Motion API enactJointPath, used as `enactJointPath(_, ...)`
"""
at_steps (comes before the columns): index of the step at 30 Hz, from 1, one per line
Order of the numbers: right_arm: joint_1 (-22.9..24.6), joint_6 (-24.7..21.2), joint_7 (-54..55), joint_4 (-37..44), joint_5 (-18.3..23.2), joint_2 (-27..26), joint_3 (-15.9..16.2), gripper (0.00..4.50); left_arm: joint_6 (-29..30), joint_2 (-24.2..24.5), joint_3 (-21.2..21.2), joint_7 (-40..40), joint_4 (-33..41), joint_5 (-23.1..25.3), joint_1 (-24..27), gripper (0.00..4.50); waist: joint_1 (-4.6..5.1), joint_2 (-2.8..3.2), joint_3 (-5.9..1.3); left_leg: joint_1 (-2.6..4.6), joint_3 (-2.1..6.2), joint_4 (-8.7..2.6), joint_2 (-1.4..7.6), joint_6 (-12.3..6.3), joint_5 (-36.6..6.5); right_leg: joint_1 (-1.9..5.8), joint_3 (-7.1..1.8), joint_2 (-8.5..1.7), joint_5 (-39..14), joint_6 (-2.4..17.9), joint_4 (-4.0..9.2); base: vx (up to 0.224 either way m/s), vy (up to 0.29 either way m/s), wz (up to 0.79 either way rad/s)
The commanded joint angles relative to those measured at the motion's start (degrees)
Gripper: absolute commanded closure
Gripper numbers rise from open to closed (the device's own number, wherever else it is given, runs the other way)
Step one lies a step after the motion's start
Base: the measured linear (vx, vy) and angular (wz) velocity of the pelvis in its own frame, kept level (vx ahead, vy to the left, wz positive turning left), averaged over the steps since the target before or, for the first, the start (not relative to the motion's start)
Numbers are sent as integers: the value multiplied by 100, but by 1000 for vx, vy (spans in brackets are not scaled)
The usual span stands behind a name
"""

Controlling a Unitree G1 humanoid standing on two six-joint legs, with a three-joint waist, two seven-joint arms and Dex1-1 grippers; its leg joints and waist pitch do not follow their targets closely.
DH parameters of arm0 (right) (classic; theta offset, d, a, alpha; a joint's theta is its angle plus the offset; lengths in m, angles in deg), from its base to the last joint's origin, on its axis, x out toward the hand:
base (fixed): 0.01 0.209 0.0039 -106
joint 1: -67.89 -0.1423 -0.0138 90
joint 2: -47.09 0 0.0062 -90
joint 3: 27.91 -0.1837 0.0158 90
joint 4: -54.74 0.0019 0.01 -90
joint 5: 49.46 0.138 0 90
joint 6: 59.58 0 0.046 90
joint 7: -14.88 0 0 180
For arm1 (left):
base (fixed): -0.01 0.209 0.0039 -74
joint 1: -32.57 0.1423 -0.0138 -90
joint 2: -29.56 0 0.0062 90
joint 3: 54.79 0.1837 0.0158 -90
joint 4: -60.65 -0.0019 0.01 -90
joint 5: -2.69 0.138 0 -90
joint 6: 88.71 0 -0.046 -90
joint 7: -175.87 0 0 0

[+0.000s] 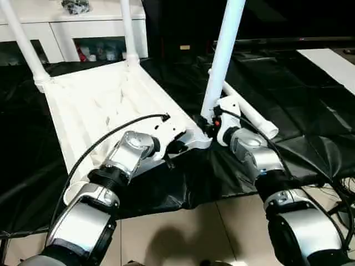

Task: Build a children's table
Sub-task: Insert table leg to table base, then rotate leg to tighten

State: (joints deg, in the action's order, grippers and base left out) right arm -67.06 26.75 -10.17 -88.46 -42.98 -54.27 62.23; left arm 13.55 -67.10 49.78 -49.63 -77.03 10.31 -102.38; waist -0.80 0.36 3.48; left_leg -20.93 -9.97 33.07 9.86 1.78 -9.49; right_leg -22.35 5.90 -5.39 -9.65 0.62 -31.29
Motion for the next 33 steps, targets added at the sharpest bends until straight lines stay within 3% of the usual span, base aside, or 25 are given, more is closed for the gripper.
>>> enactJointPath(1, 186, -186, -238, -465, 15, -241, 118, 187, -185, -146, 44, -188, 366, -137, -80, 450, -24, -7, -315, 148, 194, -508, 351, 185, -3149, 85, -292, -465, -2762, 933, 439, 0, 0, 0)
enactJointPath(3, 157, -106, -302, -485, 6, -247, 114, 176, -173, -139, 29, -201, 419, -159, -55, 450, -64, -14, -347, 76, 155, -515, 360, 100, -2642, 139, -324, -449, -2163, 1101, 357, 0, 0, 0)
enactJointPath(6, 90, 76, -446, -520, 13, -269, 78, 137, -165, -121, -36, -214, 485, -233, -19, 450, -131, -27, -364, 77, 97, -493, 352, 15, -2332, 149, -344, -451, -1861, 1203, 320, 0, 0, 0)
enactJointPath(8, 76, 112, -491, -518, -3, -268, 80, 137, -192, -99, -54, -251, 504, -262, 0, 450, -167, -41, -372, 72, 63, -476, 348, -91, -2034, 160, -355, -442, -1608, 1283, 290, 0, 0, 0)
enactJointPath(15, 117, 490, -850, -329, -64, -104, 137, 88, -474, 99, -32, -694, 607, -332, 116, 450, -209, -64, -372, 58, 56, -447, 348, -136, -1903, 155, -357, -441, -2044, 1165, 300, 0, 0, 0)
enactJointPath(22, 399, 624, -2170, 157, 4, 380, 320, 88, -1113, 382, 51, -1622, 497, -502, 197, 450, -365, -31, -437, 58, -14, -369, 367, -413, -1128, 186, -358, -374, -751, 1539, 115, 0, 0, 0)
enactJointPath(23, 481, 619, -2500, 272, 20, 492, 385, 88, -1110, 417, 23, -1844, 475, -589, 207, 450, -375, -47, -447, 33, -18, -354, 359, -456, -1030, 212, -353, -367, -606, 1567, 86, 0, 0, 0)
enactJointPath(24, 575, 574, -2861, 414, 50, 612, 463, 88, -1157, 461, 13, -2085, 458, -662, 211, 450, -462, -25, -481, 35, -24, -319, 372, -574, -713, 209, -349, -370, -170, 1672, 0, 0, 0, 0)
enactJointPath(25, 584, 568, -2893, 428, 54, 623, 471, 88, -1167, 466, 14, -2109, 458, -668, 212, 450, -462, -25, -481, 35, -24, -319, 372, -574, -713, 209, -349, -370, -170, 1672, 0, 0, 0, 0)
enactJointPath(27, 769, 386, -3588, 734, 147, 857, 606, 88, -1407, 604, 100, -2537, 390, -676, 208, 450, -529, -40, -497, 21, -35, -282, 369, -749, -525, 214, -336, -361, 155, 1746, -37, 0, 0, 0)
enactJointPath(29, 855, 263, -3954, 906, 184, 999, 699, 88, -1460, 646, 103, -2745, 344, -724, 192, 450, -560, -15, -488, 14, -33, -279, 376, -775, -603, 205, -329, -362, 34, 1731, -25, 0, 0, 0)
enactJointPath(31, 928, 142, -4334, 1066, 193, 1165, 815, 88, -1506, 684, 102, -2982, 292, -780, 168, 450, -600, -13, -468, 47, -42, -296, 399, -665, -842, 172, -332, -370, -290, 1705, 19, 0, 0, 0)
enactJointPath(33, 971, 82, -4629, 1185, 179, 1305, 907, 88, -1625, 746, 163, -3193, 224, -753, 141, 450, -627, 4, -441, 88, -60, -323, 424, -419, -1287, 149, -334, -376, -833, 1609, 85, 0, 0, 0)
